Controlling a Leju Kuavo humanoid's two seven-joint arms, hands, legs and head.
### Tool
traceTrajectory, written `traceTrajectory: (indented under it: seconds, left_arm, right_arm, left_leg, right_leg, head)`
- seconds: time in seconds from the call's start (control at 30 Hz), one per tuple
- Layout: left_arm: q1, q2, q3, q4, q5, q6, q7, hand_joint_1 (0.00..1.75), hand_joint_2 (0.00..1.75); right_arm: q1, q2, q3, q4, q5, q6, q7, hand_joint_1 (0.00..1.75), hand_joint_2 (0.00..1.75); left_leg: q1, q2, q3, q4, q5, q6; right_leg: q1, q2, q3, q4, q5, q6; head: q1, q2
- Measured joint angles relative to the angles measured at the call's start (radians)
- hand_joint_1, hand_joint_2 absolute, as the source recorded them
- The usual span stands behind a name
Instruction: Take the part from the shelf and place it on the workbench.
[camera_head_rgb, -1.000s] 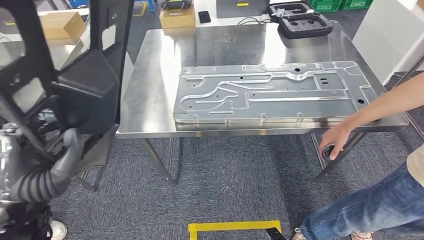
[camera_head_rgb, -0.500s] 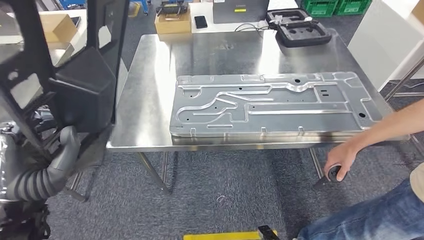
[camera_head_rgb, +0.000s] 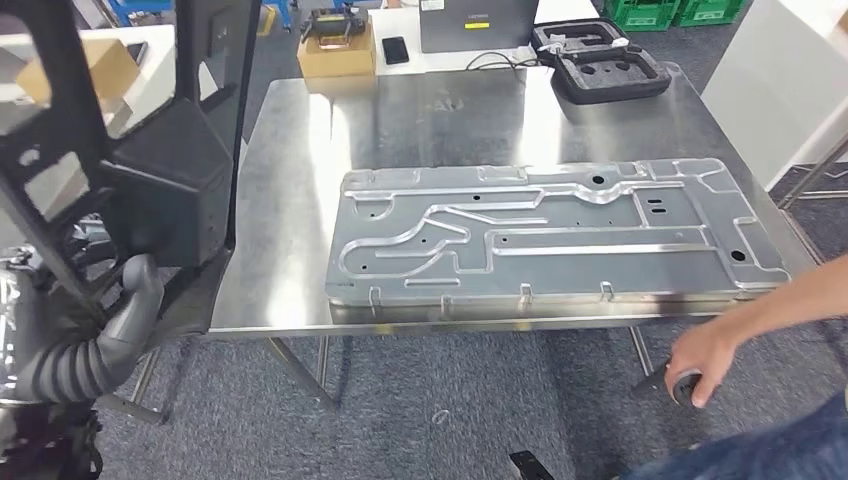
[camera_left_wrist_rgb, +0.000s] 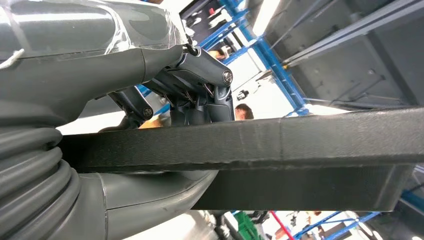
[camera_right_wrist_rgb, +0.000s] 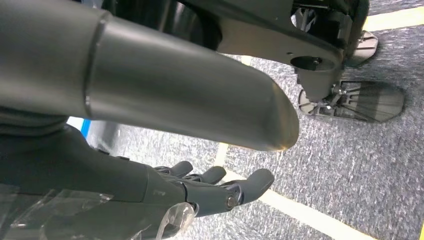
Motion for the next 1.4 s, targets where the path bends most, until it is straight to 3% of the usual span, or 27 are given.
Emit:
traceTrajectory:
  seconds: [0.1, 0.13, 0.17, 0.2, 0.23, 0.3, 0.37, 0.43, 0.5, 0.57, 0.63, 0.67, 0.7, 0.73, 0.8, 0.87, 1.0, 1.13, 1.2, 1.27, 1.33, 1.37, 1.4]
  left_arm:
    - [0.0, 0.002, 0.0, 0.0, 0.0, 0.0, 0.0, 1.75, 1.75]
    - [0.001, 0.002, 0.0, 0.0, 0.001, 0.0, 0.0, 1.75, 1.75]
    - [0.002, 0.002, 0.0, 0.0, 0.001, 0.0, 0.0, 1.75, 1.75]
    - [0.003, 0.002, 0.0, 0.0, 0.001, 0.0, 0.001, 1.75, 1.75]
    - [0.003, 0.002, 0.0, 0.0, 0.001, 0.0, 0.0, 1.75, 1.75]
    - [0.003, 0.002, 0.0, 0.0, 0.001, -0.001, 0.0, 1.75, 1.75]
    - [0.003, 0.002, 0.001, 0.0, 0.001, -0.002, 0.0, 1.75, 1.75]
    - [0.004, 0.002, 0.001, 0.0, 0.001, -0.004, 0.0, 1.75, 1.75]
    - [0.004, 0.002, 0.001, 0.0, 0.001, -0.004, 0.0, 1.75, 1.75]
    - [0.005, 0.002, -0.001, 0.0, 0.002, -0.005, 0.0, 1.75, 1.75]
    - [0.008, 0.002, -0.003, 0.0, 0.004, -0.008, 0.0, 1.75, 1.75]
    - [0.01, 0.002, -0.005, 0.0, 0.004, -0.008, 0.0, 1.75, 1.75]
    - [0.011, 0.002, -0.006, 0.001, 0.004, -0.009, 0.0, 1.75, 1.75]
    - [0.012, 0.002, -0.006, 0.001, 0.004, -0.009, 0.0, 1.75, 1.75]
    - [0.012, 0.002, -0.007, 0.001, 0.005, -0.011, 0.0, 1.75, 1.75]
    - [0.013, 0.001, -0.007, 0.001, 0.008, -0.017, -0.001, 1.75, 1.75]
    - [0.012, 0.001, -0.007, 0.003, 0.02, -0.03, -0.007, 1.75, 1.75]
    - [0.01, 0.001, -0.006, 0.003, 0.023, -0.034, -0.011, 1.75, 1.75]
    - [0.01, 0.0, -0.007, 0.003, 0.023, -0.035, -0.012, 1.75, 1.75]
    - [0.013, 0.0, -0.012, 0.007, 0.022, -0.038, -0.011, 1.75, 1.75]
    - [0.012, -0.001, -0.02, 0.012, 0.004, -0.043, 0.0, 1.75, 1.75]
    - [0.01, -0.001, -0.023, 0.014, -0.014, -0.049, 0.013, 1.75, 1.75]
    - [0.006, -0.002, -0.026, 0.016, -0.036, -0.059, 0.03, 1.75, 1.75]
  right_arm:
    - [0.001, 0.001, 0.001, 0.0, -0.003, 0.004, 0.0, 0.0, 0.0]
    - [0.001, 0.002, 0.001, 0.0, -0.005, 0.005, 0.0, 0.0, 0.0]
    - [0.001, 0.002, 0.001, 0.0, -0.006, 0.005, 0.0, 0.0, 0.0]
    - [0.002, 0.003, 0.001, 0.0, -0.007, 0.005, 0.0, 0.0, 0.0]
    - [0.002, 0.003, 0.002, 0.0, -0.008, 0.005, 0.0, 0.0, 0.0]
    - [0.001, 0.008, 0.003, 0.0, -0.009, 0.007, 0.0, 0.0, 0.0]
    - [-0.002, 0.014, 0.004, 0.0, -0.011, 0.011, 0.0, 0.0, 0.0]
    - [-0.005, 0.017, 0.005, 0.0, -0.012, 0.016, 0.0, 0.0, 0.0]
    - [-0.006, 0.019, 0.006, 0.0, -0.013, 0.018, 0.0, 0.0, 0.0]
    - [-0.007, 0.019, 0.007, 0.001, -0.014, 0.02, 0.0, 0.0, 0.0]
    - [-0.008, 0.019, 0.007, 0.001, -0.015, 0.02, 0.0, 0.0, 0.0]
    - [-0.008, 0.019, 0.007, 0.001, -0.016, 0.02, 0.0, 0.0, 0.0]
    - [-0.007, 0.019, 0.007, 0.001, -0.016, 0.02, 0.0, 0.0, 0.0]
    - [-0.006, 0.019, 0.007, 0.002, -0.017, 0.021, 0.0, 0.0, 0.0]
    - [-0.004, 0.02, 0.008, 0.003, -0.017, 0.021, 0.0, 0.0, 0.0]
    - [-0.006, 0.021, 0.008, 0.004, -0.017, 0.022, 0.0, 0.0, 0.0]
    - [-0.013, 0.029, 0.008, 0.006, -0.018, 0.023, 0.0, 0.0, 0.0]
    - [-0.014, 0.031, 0.008, 0.006, -0.018, 0.023, 0.0, 0.0, 0.0]
    - [-0.014, 0.031, 0.008, 0.006, -0.018, 0.023, 0.0, 0.0, 0.0]
    - [-0.014, 0.033, 0.008, 0.006, -0.019, 0.023, 0.0, 0.0, 0.0]
    - [-0.014, 0.034, 0.008, 0.007, -0.02, 0.023, 0.0, 0.0, 0.0]
    - [-0.014, 0.035, 0.008, 0.007, -0.02, 0.023, 0.0, 0.0, 0.0]
    - [-0.016, 0.037, 0.008, 0.008, -0.02, 0.023, 0.0, 0.0, 0.0]
  left_leg:
    - [0.024, 0.011, -0.138, 0.223, -0.068, -0.035]
    - [0.031, 0.013, -0.178, 0.272, -0.094, -0.042]
    - [0.036, 0.015, -0.203, 0.285, -0.104, -0.045]
    - [0.039, 0.016, -0.207, 0.259, -0.09, -0.044]
    - [0.04, 0.017, -0.195, 0.2, -0.052, -0.041]
    - [0.032, 0.019, -0.153, 0.043, 0.063, -0.023]
    - [0.02, 0.019, -0.129, -0.051, 0.127, -0.005]
    - [0.018, 0.016, -0.108, -0.078, 0.131, 0.002]
    - [0.022, 0.015, -0.076, -0.092, 0.133, 0.007]
    - [0.022, 0.015, -0.057, -0.094, 0.128, 0.016]
    - [0.017, 0.014, -0.049, -0.094, 0.117, 0.024]
    - [0.015, 0.012, -0.042, -0.094, 0.11, 0.026]
    - [0.014, 0.01, -0.034, -0.093, 0.101, 0.026]
    - [0.014, 0.008, -0.022, -0.092, 0.092, 0.025]
    - [0.013, 0.005, 0.0, -0.085, 0.07, 0.018]
    - [0.01, 0.004, 0.008, -0.079, 0.051, 0.009]
    - [0.009, 0.007, -0.006, -0.036, 0.036, -0.008]
    - [0.013, 0.01, -0.032, 0.016, 0.028, -0.019]
    - [0.019, 0.011, -0.066, 0.074, 0.01, -0.029]
    - [0.037, 0.014, -0.149, 0.182, -0.028, -0.049]
    - [0.05, 0.018, -0.161, 0.135, 0.012, -0.055]
    - [0.048, 0.018, -0.128, 0.045, 0.06, -0.05]
    - [0.043, 0.019, -0.103, -0.019, 0.088, -0.043]
  right_leg:
    - [-0.005, 0.0, 0.021, -0.001, -0.02, -0.003]
    - [-0.006, 0.001, 0.029, -0.001, -0.028, -0.002]
    - [-0.007, 0.002, 0.039, -0.001, -0.037, 0.0]
    - [-0.007, 0.002, 0.052, -0.001, -0.046, 0.001]
    - [-0.007, 0.002, 0.067, -0.002, -0.056, 0.003]
    - [-0.008, 0.003, 0.093, -0.008, -0.072, 0.008]
    - [-0.007, 0.006, 0.112, -0.019, -0.081, 0.018]
    - [-0.005, 0.007, 0.128, -0.025, -0.078, 0.03]
    - [-0.002, 0.006, 0.128, 0.008, -0.089, 0.035]
    - [0.0, 0.006, 0.068, 0.124, -0.135, 0.033]
    - [0.003, 0.006, -0.025, 0.256, -0.193, 0.033]
    - [0.005, 0.006, -0.055, 0.282, -0.207, 0.034]
    - [0.006, 0.006, -0.066, 0.268, -0.199, 0.035]
    - [0.006, 0.006, -0.057, 0.216, -0.164, 0.035]
    - [0.007, 0.005, -0.017, 0.069, -0.059, 0.033]
    - [0.009, 0.003, 0.007, -0.011, -0.004, 0.024]
    - [0.001, 0.001, 0.018, -0.017, 0.004, 0.005]
    - [-0.003, 0.001, 0.022, -0.018, 0.003, 0.002]
    - [-0.004, 0.001, 0.022, -0.018, 0.0, 0.0]
    - [-0.006, 0.003, 0.028, -0.018, -0.01, 0.002]
    - [-0.008, 0.004, 0.043, -0.018, -0.023, 0.007]
    - [-0.009, 0.005, 0.05, -0.02, -0.026, 0.009]
    - [-0.01, 0.005, 0.055, -0.023, -0.028, 0.012]
  head:
    - [-0.003, 0.0]
    - [-0.004, 0.0]
    - [-0.004, 0.0]
    - [-0.004, 0.0]
    - [-0.004, 0.0]
    - [-0.004, 0.0]
    - [-0.005, 0.0]
    - [-0.005, 0.0]
    - [-0.004, 0.0]
    - [-0.002, 0.0]
    - [0.0, 0.0]
    - [0.0, 0.0]
    - [0.001, 0.0]
    - [0.001, 0.0]
    - [0.001, 0.0]
    - [0.001, 0.0]
    - [-0.001, 0.0]
    - [-0.003, 0.0]
    - [-0.003, 0.0]
    - [-0.004, 0.0]
    - [-0.004, 0.0]
    - [-0.004, 0.0]
    - [-0.004, 0.0]
